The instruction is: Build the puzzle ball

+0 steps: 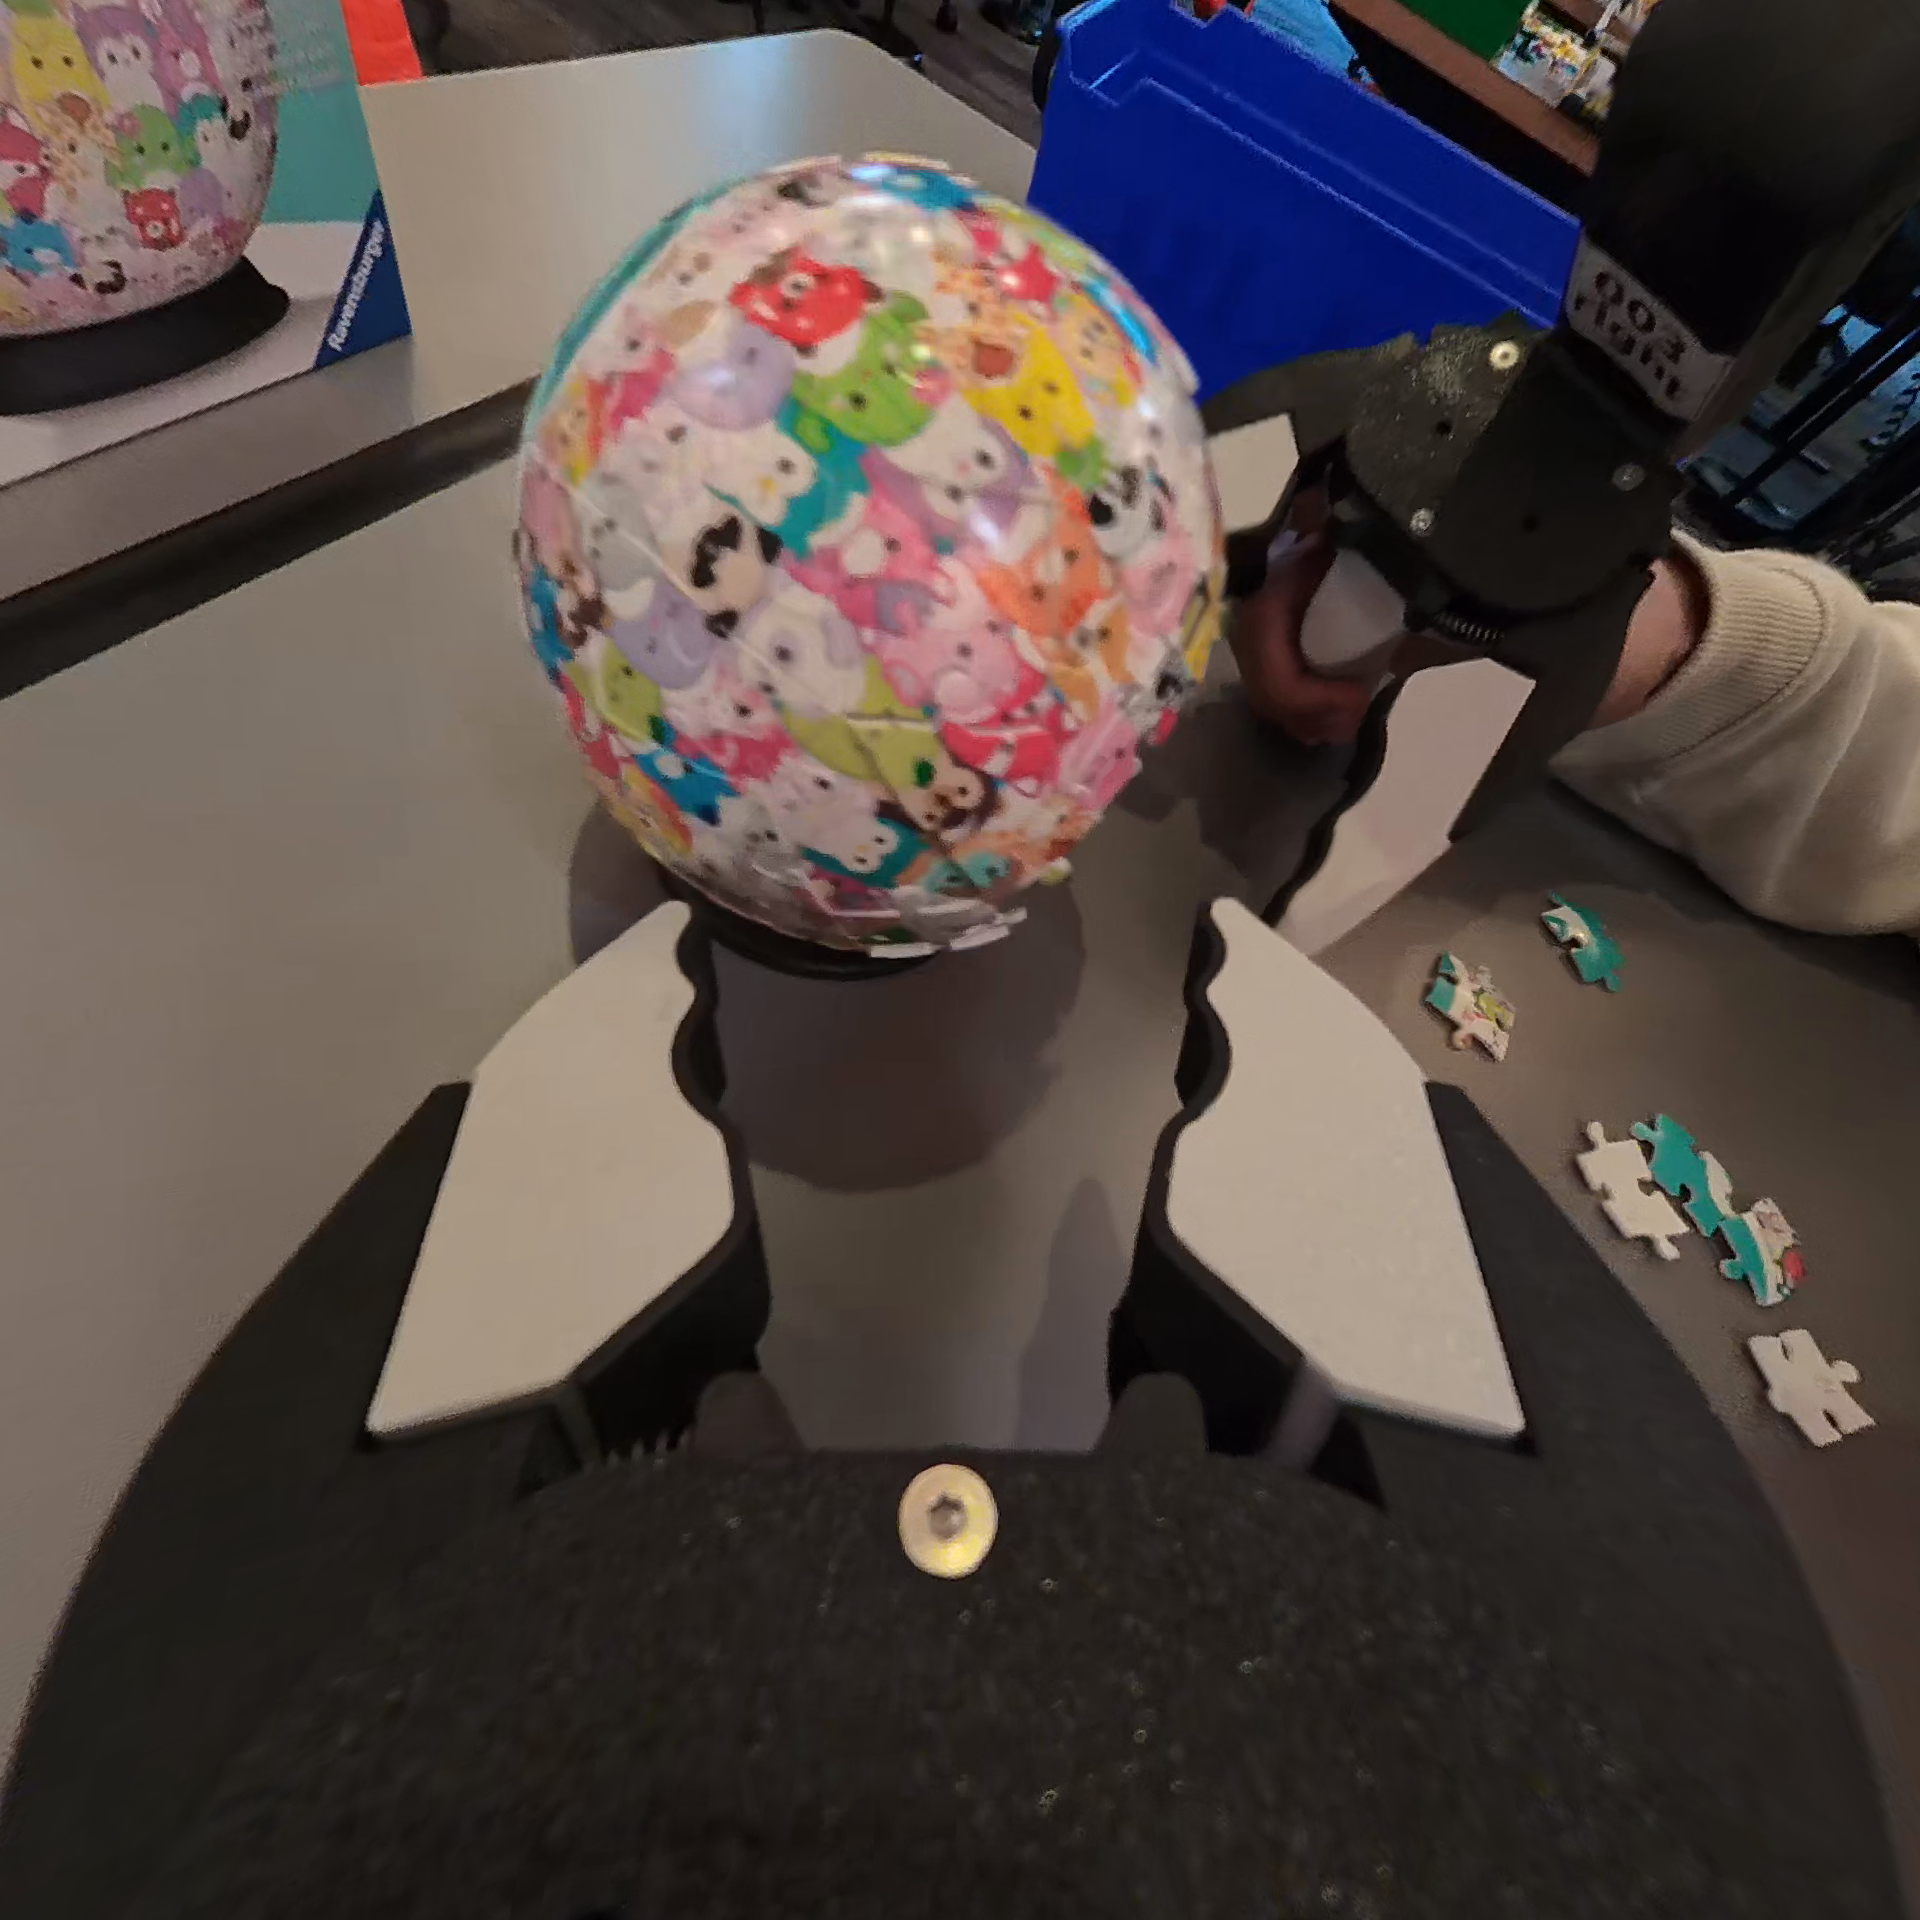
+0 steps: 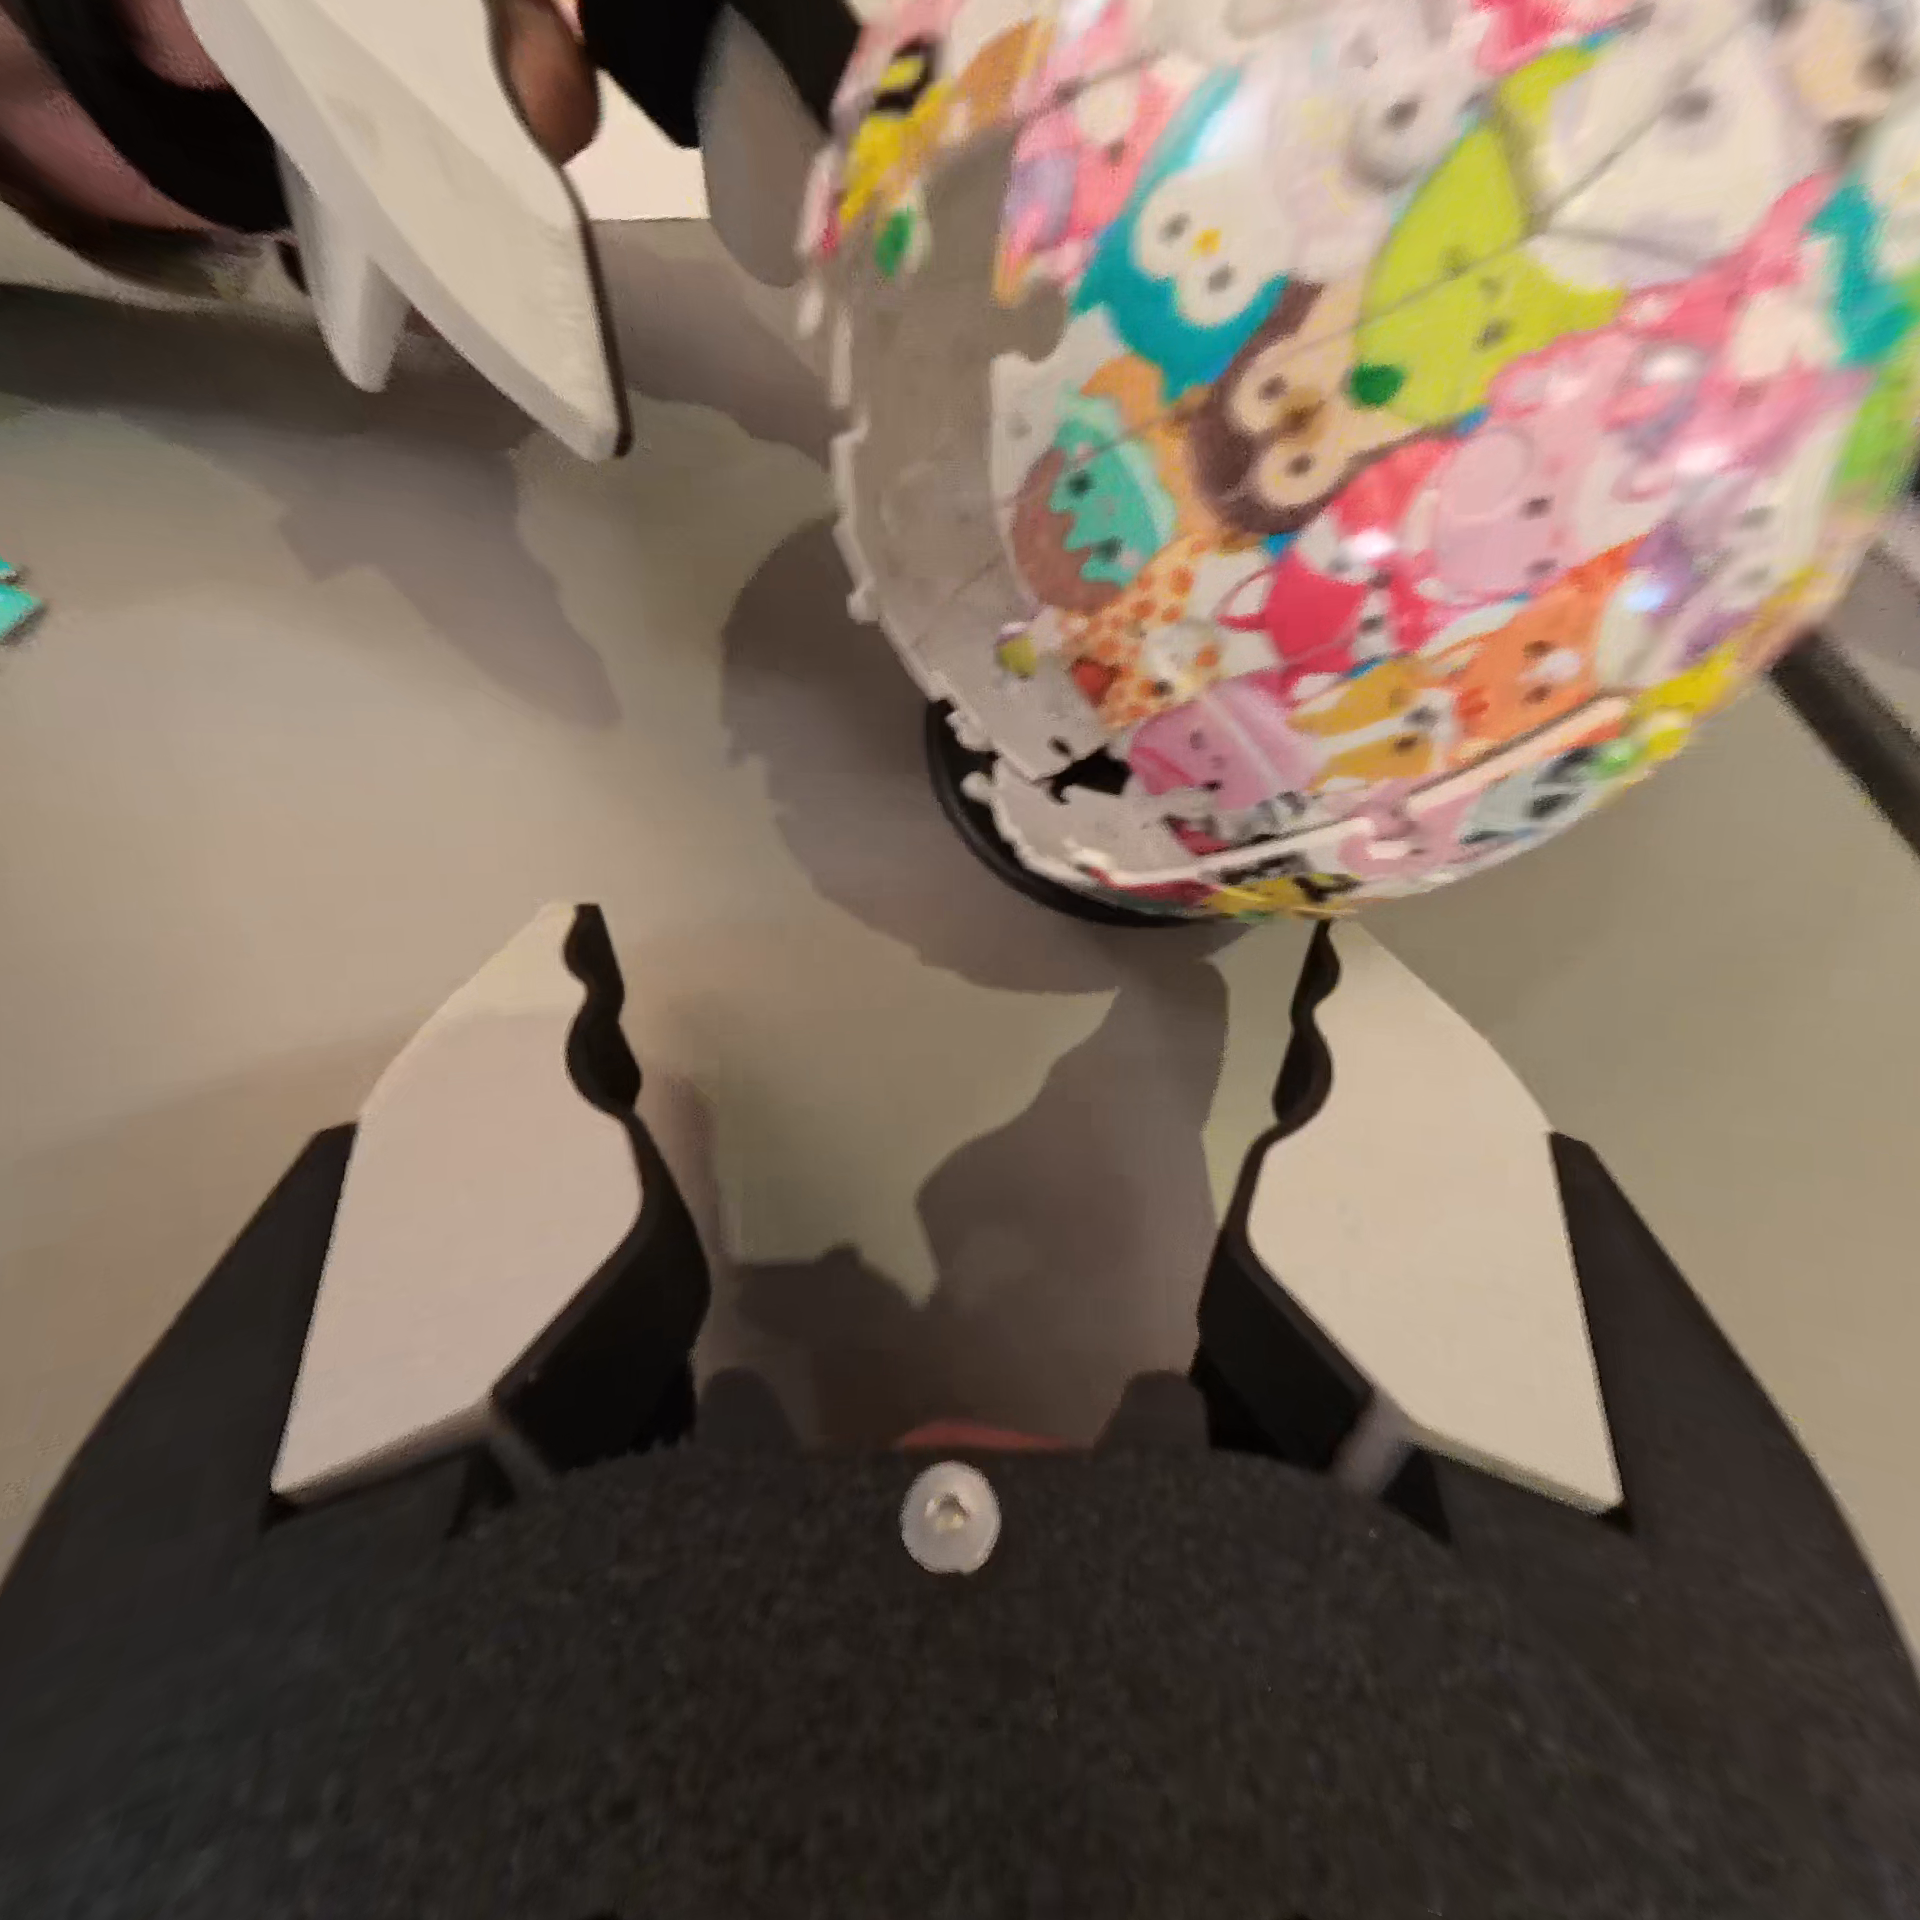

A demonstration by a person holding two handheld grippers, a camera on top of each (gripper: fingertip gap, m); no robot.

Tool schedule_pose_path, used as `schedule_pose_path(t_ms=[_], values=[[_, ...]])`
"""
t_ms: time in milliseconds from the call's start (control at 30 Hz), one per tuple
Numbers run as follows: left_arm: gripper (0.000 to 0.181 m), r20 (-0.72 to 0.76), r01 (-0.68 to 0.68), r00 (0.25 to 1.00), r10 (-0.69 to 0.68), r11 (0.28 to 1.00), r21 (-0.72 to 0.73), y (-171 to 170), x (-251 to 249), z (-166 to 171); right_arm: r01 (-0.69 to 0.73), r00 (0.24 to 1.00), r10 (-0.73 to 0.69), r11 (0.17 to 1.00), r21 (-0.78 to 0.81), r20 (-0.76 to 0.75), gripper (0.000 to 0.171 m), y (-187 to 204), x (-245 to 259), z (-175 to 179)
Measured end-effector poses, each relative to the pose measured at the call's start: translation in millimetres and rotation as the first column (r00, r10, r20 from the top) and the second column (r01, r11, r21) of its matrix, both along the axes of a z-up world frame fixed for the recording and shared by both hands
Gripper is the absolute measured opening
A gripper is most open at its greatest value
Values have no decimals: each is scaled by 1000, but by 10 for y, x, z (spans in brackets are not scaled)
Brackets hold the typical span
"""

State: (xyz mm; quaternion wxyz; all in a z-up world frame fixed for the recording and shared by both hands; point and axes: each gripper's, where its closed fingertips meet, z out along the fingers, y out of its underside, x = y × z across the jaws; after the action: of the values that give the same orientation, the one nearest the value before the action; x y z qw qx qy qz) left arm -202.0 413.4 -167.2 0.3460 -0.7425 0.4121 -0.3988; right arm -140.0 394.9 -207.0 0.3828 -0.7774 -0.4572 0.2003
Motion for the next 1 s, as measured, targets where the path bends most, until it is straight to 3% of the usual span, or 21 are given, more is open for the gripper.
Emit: schedule_pose_path(t_ms=[100, 267, 500, 800, 933, 1000], values=[[87, 6, 21, 1000, -21, 999, -33, 17, 38, -54, 18, 999, -19, 999, 29, 30, 123, 149, 70, -18], [96, -53, 34, 998, -34, 999, -10, -30, 117, -97, 4, 999, -7, 996, -91, -32, 131, 109, -39, -18], [90, -8, 39, 999, -39, 999, 5, -126, 113, 41, -16, 995, 5, 994, -105, -99, 124, -37, -4, 71], [92, -19, 35, 999, -35, 999, -39, -26, 101, -92, 4, 998, -12, 991, -133, -59, 123, 87, 46, -33], [94, 64, 85, 995, -77, 987, -136, -79, 73, 18, -55, 987, 19, 975, -218, -163, 127, 36, 10, 75], [90, 115, 117, 989, -94, 970, -215, -104, -10, 76, -63, 955, -32, 950, -305, -296, 127, 37, 63, 215]])
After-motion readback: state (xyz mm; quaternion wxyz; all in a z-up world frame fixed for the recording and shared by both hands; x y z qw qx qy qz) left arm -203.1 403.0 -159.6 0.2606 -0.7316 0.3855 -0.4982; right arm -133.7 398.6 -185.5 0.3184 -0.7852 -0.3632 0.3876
